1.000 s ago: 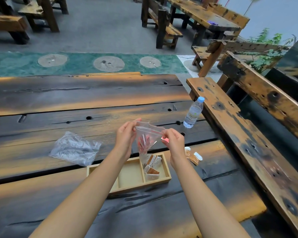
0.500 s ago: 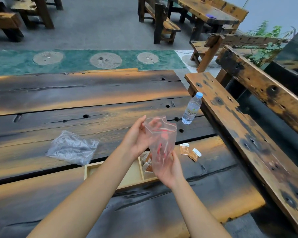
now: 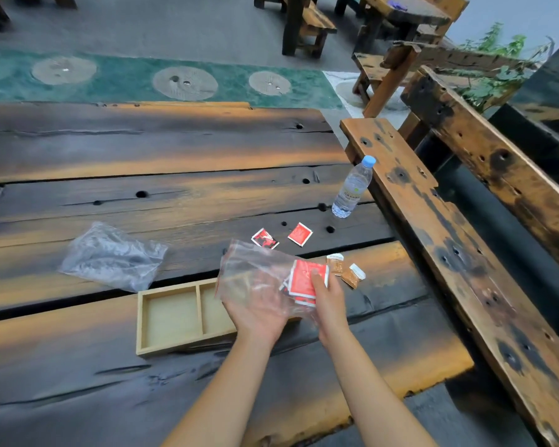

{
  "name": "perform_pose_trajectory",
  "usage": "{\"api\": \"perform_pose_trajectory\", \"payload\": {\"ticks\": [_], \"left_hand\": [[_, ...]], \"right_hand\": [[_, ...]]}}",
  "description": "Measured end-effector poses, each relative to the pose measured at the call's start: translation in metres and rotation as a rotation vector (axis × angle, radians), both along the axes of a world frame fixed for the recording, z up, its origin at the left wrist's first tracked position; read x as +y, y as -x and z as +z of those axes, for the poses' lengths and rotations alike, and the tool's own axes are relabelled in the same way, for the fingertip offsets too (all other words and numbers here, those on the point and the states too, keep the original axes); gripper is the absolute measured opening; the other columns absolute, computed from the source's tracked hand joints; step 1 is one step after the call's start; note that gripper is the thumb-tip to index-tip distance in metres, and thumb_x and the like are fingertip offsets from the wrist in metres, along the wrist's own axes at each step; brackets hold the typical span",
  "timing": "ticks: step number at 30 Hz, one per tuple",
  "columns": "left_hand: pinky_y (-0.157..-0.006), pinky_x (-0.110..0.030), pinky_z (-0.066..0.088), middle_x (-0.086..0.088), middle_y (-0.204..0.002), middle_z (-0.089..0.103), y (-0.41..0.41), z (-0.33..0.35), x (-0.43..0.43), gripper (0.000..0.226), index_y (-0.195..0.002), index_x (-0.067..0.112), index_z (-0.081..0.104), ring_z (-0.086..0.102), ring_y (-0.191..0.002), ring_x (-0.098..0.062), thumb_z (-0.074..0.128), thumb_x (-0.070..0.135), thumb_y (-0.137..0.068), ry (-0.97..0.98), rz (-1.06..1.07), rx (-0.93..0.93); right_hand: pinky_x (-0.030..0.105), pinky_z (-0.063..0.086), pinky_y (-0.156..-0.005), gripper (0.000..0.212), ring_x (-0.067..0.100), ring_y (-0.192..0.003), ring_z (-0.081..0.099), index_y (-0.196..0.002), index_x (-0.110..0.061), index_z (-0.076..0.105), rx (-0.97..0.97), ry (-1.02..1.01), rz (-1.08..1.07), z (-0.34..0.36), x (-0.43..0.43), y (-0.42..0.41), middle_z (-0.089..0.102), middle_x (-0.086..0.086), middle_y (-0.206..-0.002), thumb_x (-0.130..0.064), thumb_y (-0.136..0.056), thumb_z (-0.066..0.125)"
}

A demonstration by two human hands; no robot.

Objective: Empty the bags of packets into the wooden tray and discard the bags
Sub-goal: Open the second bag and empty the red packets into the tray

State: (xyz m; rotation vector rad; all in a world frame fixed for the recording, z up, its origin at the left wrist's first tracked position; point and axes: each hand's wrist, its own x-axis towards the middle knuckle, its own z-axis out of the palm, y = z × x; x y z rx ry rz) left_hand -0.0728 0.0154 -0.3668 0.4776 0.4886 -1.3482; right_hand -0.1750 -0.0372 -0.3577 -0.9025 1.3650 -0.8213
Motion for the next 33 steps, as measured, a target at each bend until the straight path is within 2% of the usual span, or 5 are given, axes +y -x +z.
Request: {"api": "perform_pose_trajectory", "payload": {"ticks": [6,13,20,25,33], "left_hand": [[-0.091,-0.039,0.040,-0.010,-0.097,0.063,0.022,-0.022,0.002,0.074,-0.094,0.018,0.064,0.058,-0.094,-0.026,0.023,0.077,-0.077,-0.181,0.045,0.223],[-0.085,-0.050,0.048,-0.017,-0.095,0.071,0.029,-0.037,0.006,0.061,-0.094,0.010,0.067,0.060,-0.098,-0.034,0.030,0.058,-0.089,-0.138,0.095,0.308],[-0.080,-0.051,0.052,-0.021,-0.126,0.057,0.021,-0.040,0.008,0.059,-0.123,0.013,0.055,0.057,-0.102,-0.039,0.026,0.053,-0.092,-0.111,0.121,0.325],[-0.097,-0.048,0.041,-0.025,-0.080,0.072,0.022,-0.040,0.012,0.071,-0.094,0.006,0.065,0.061,-0.088,-0.036,0.026,0.065,-0.088,-0.112,0.245,0.467],[-0.061,-0.042,0.060,-0.009,-0.112,0.069,0.010,-0.038,0.012,0.069,-0.107,0.010,0.067,0.066,-0.099,-0.028,0.039,0.068,-0.080,-0.089,0.201,0.368]], "right_hand": [[0.039,0.051,-0.080,0.010,0.024,-0.085,0.064,-0.098,-0.009,0.058,0.242,0.183,0.064,-0.006,0.011,0.010,0.067,0.009,-0.093,-0.018,-0.094,0.055],[0.009,0.042,-0.058,0.015,-0.001,-0.064,0.057,-0.080,-0.018,0.052,0.440,0.315,0.169,-0.010,0.014,0.011,0.061,-0.005,-0.071,-0.025,-0.092,0.056],[0.009,0.041,-0.057,0.012,-0.005,-0.065,0.059,-0.080,-0.020,0.054,0.453,0.364,0.238,-0.010,0.015,-0.001,0.065,-0.012,-0.068,-0.014,-0.090,0.051],[0.006,0.038,-0.061,0.017,-0.008,-0.069,0.056,-0.085,-0.010,0.061,0.511,0.448,0.314,-0.006,0.010,-0.008,0.064,-0.008,-0.074,-0.006,-0.092,0.046],[0.023,0.040,-0.062,0.017,-0.002,-0.059,0.051,-0.088,-0.014,0.062,0.485,0.504,0.379,0.005,0.004,-0.024,0.067,-0.009,-0.074,-0.008,-0.092,0.047]]}}
